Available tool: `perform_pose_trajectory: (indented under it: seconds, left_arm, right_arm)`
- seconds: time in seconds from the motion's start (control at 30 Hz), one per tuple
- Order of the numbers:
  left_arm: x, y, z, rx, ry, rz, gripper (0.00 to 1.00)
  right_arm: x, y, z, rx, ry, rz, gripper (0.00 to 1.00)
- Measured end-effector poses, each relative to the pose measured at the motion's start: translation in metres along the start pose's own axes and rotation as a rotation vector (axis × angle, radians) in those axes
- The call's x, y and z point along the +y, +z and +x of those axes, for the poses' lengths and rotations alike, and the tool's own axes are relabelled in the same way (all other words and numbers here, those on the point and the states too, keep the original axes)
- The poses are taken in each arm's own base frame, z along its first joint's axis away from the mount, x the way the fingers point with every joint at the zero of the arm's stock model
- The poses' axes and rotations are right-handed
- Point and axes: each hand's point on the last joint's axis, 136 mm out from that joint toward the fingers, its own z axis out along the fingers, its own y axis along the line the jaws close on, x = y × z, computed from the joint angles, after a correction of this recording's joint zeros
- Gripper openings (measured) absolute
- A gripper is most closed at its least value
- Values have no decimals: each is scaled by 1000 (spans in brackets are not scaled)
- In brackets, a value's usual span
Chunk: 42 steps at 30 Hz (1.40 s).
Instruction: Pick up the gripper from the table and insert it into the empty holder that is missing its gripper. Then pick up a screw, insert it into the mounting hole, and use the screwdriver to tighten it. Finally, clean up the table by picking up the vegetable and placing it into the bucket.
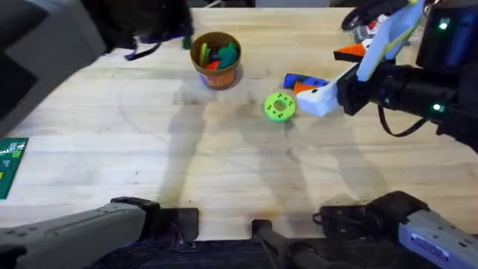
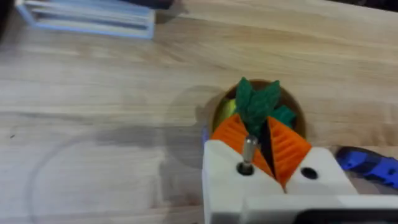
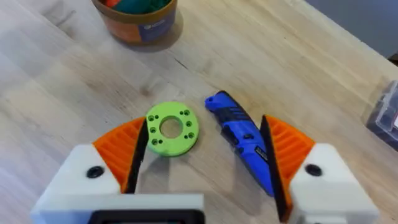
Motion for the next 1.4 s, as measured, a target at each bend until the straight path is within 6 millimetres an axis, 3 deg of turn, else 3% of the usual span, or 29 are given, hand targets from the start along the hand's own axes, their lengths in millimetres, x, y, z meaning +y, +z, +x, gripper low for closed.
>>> perform_pose_trajectory:
  seconds: [0.13,0.23,0.3,0.43,0.57,0.6,0.77,0.9,1.03,1.13,1.23,1.4]
  left_arm:
    - [-30,11,3,0,30,89,22]
    - [-30,20,11,33,29,85,22]
    - [-27,25,15,47,24,73,92]
    - [-23,28,15,46,20,53,405]
    - [-22,28,14,42,16,46,916]
    - [-22,28,14,41,14,46,959]
    - [-24,27,9,21,22,53,978]
    - [-26,10,2,-9,61,62,980]
    - [-27,-33,-1,-33,125,68,983]
    - [-23,-68,11,-4,182,59,983]
    - [-16,-97,31,46,240,48,983]
    - [-10,-133,49,62,321,47,983]
  right_arm:
    - [0,0,0,0,0,0,994]
    - [0,0,0,0,0,0,994]
    - [0,0,0,0,0,0,994]
    - [0,0,0,0,0,0,994]
    - [0,0,0,1,0,0,994]
    - [0,0,0,0,3,0,994]
    - [1,-1,2,13,51,-3,994]
    - [5,-15,9,72,88,-16,994]
    - [4,-54,-12,49,97,-11,994]
    - [5,-83,-23,30,98,-7,994]
    - [8,-100,-20,34,99,-8,994]
    - [14,-109,-5,74,107,-17,994]
